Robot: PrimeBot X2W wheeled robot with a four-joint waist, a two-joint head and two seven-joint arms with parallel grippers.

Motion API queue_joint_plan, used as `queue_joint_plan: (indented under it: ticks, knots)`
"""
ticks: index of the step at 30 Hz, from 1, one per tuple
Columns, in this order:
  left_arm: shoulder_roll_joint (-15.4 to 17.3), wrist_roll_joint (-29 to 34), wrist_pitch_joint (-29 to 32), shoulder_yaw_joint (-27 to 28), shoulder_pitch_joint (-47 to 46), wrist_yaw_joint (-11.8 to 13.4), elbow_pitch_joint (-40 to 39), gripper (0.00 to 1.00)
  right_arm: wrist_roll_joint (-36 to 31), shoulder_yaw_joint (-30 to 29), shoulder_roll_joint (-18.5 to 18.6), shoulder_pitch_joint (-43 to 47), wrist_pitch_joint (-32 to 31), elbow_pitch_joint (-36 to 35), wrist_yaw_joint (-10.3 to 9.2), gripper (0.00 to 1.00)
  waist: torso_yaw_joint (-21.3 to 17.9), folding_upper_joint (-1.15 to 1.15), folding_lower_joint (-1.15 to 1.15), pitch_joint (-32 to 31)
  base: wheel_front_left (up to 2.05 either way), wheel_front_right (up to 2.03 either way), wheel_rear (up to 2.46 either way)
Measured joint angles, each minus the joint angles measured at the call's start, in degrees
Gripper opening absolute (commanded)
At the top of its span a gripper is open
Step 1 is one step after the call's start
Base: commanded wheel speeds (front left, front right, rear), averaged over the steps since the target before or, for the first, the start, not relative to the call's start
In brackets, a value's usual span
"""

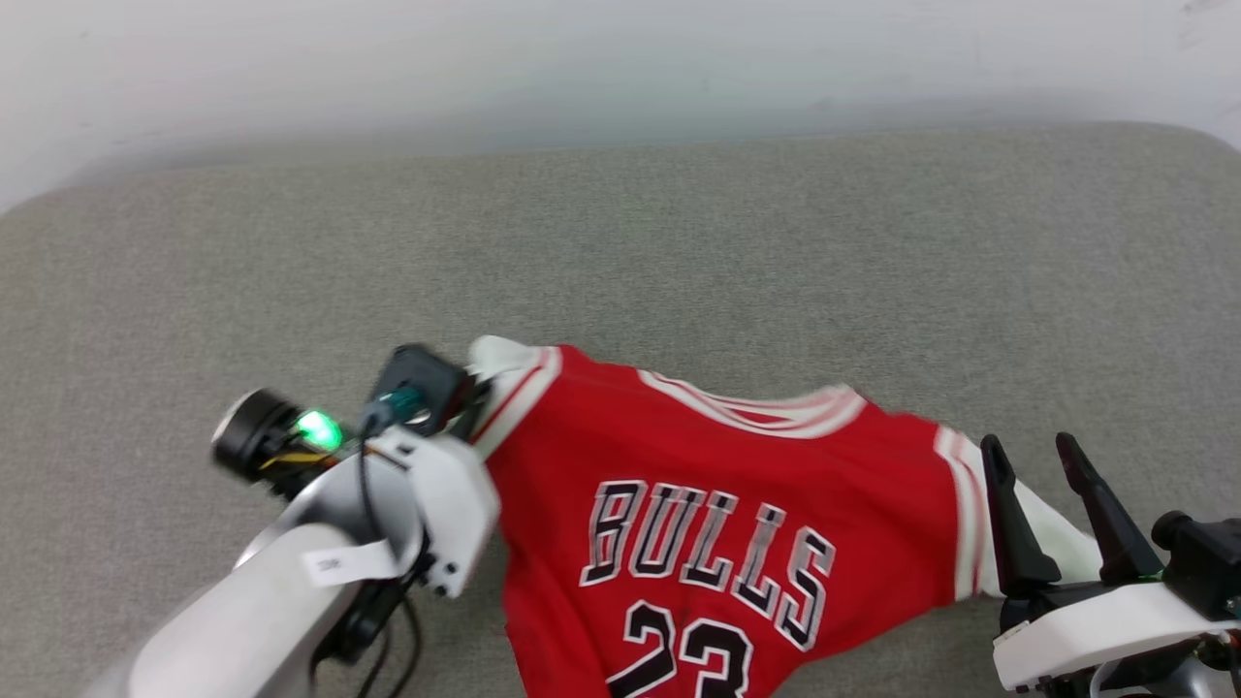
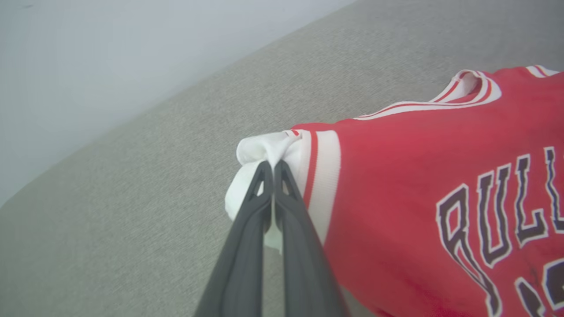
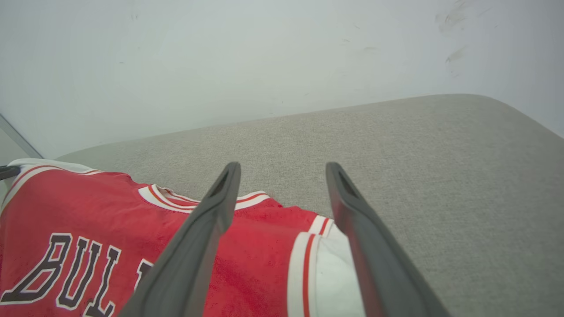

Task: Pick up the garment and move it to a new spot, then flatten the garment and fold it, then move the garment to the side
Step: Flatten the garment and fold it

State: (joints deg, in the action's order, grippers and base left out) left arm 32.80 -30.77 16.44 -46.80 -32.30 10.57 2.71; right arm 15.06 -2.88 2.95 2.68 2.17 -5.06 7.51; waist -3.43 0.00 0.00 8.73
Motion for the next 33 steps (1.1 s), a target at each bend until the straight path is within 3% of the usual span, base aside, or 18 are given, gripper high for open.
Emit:
queue_joint_plan:
  ticks: [3,7,17,18,19,20,29,33]
  knots:
    - [3.2,-1.4,0.0,2.3,4.0,3.5,-2.1,0.00,0.0,-0.3,0.0,0.0,-0.3,-0.5,0.00,1.00,0.8,0.00,0.00,-0.1,0.00,0.00,0.00]
    - [4.6,-5.5,0.0,4.2,11.3,6.8,-2.9,0.00,0.0,-0.5,0.0,0.1,-0.8,-0.8,0.00,1.00,1.6,0.00,0.00,0.0,0.00,0.00,0.00]
    - [-3.7,-13.1,-7.9,6.1,19.2,7.2,5.0,0.00,-0.7,-1.0,0.0,-0.3,-2.3,-1.9,0.00,1.00,2.6,0.00,0.00,0.5,0.00,0.00,0.00]
    - [-4.5,-13.5,-9.0,6.4,19.2,7.1,5.5,0.17,-1.0,-1.2,0.0,-0.3,-2.5,-2.0,0.00,1.00,2.7,0.00,0.00,0.4,0.00,0.00,0.00]
    - [-5.1,-13.8,-10.2,6.8,19.2,7.1,6.1,0.49,-1.0,-1.2,0.0,-0.3,-2.7,-2.0,0.00,1.00,2.7,0.00,0.00,0.3,0.00,0.00,0.00]
    - [-5.5,-13.8,-11.6,7.1,19.3,7.1,6.6,1.00,-1.1,-1.3,0.0,-0.3,-2.8,-2.1,0.00,1.00,2.8,0.00,0.00,0.1,0.00,0.00,0.00]
    - [-7.8,-11.4,-27.1,11.3,19.6,6.8,5.9,1.00,-1.1,-2.9,0.0,0.9,-4.5,-2.5,0.00,1.00,3.5,0.00,0.00,-3.2,0.00,0.00,0.00]
    - [-8.2,-10.1,-30.3,14.0,20.2,7.6,4.4,1.00,0.6,-3.6,0.0,1.4,-6.4,-1.8,0.00,1.00,3.7,0.00,0.00,-4.5,0.00,0.00,0.00]
